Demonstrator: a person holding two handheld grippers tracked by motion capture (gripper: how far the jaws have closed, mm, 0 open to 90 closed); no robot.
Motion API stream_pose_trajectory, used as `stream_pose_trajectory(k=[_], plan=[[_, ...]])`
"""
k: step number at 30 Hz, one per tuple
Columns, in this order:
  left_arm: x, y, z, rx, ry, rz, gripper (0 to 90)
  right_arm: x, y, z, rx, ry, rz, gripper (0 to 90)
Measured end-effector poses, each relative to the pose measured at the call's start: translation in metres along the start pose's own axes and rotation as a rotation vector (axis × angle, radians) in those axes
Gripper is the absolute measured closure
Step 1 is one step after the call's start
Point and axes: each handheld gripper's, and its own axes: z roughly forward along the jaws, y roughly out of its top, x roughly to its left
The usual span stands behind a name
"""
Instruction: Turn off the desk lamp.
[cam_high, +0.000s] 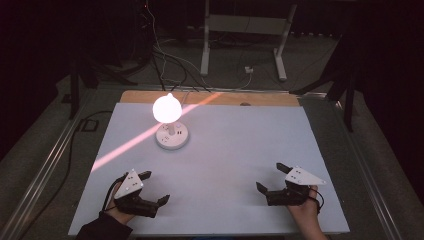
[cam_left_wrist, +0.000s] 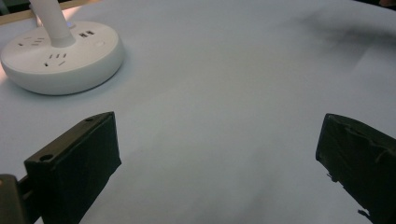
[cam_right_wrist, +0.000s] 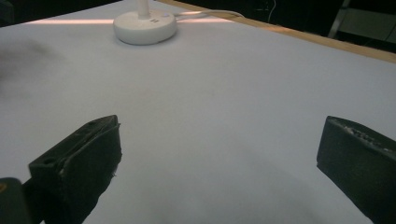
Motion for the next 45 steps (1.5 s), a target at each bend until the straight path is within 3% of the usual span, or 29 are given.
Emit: stream_pose_trajectory(k=[20, 27, 45], plan=[[-0.001, 0.001, -0.001, 0.017, 0.002, -0.008, 0.4, 0.002, 0.001, 0.000, -0.006, 0.000, -0.011, 0.0], [-0.003, 0.005, -0.004, -0.003, -0.009, -0.023, 0.4, 0.003, 0.001, -0.001, -0.011, 0.002, -0.017, 0.0], [-0.010, 0.029, -0.004, -0.023, 0.043, -0.002, 0.4, 0.004, 0.002, -0.001, -0.021, 0.004, -0.018, 0.0]])
